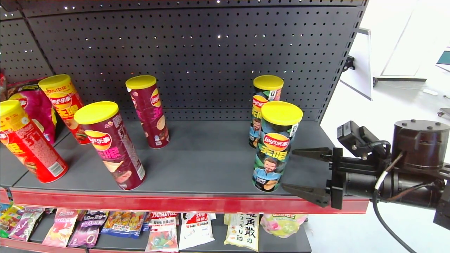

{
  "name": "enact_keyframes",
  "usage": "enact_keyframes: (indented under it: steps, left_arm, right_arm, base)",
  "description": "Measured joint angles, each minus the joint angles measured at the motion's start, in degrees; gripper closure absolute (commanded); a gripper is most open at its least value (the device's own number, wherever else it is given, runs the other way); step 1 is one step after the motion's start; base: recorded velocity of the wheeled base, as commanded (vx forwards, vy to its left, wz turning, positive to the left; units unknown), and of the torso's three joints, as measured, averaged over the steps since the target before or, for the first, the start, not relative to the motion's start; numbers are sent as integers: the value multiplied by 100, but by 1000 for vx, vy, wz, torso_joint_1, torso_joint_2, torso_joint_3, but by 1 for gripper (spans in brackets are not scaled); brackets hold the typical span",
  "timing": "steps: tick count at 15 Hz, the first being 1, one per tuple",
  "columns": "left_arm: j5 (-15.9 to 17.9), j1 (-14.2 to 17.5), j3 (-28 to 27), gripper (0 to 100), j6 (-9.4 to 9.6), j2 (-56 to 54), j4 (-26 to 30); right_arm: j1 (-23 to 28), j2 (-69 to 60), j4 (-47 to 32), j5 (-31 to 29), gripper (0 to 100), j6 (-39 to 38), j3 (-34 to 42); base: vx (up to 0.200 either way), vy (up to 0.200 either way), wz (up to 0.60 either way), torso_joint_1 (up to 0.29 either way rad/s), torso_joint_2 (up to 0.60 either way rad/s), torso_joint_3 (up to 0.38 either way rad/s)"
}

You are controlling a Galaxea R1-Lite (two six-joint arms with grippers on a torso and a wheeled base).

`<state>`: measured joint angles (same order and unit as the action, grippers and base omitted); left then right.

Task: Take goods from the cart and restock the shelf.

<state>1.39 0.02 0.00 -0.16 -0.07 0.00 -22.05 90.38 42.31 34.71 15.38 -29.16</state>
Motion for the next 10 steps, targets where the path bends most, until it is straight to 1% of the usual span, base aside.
enact_keyframes:
  steps: [3,10]
  left_arm:
    - [2,2,0,0,0,0,0]
    - [2,2,0,0,0,0,0]
  right_arm:
    - [-11,204,5,0,0,16,-61]
    - [-11,639,5,-2,0,0,-492]
  base:
    - [0,0,0,0,0,0]
    - [0,0,0,0,0,0]
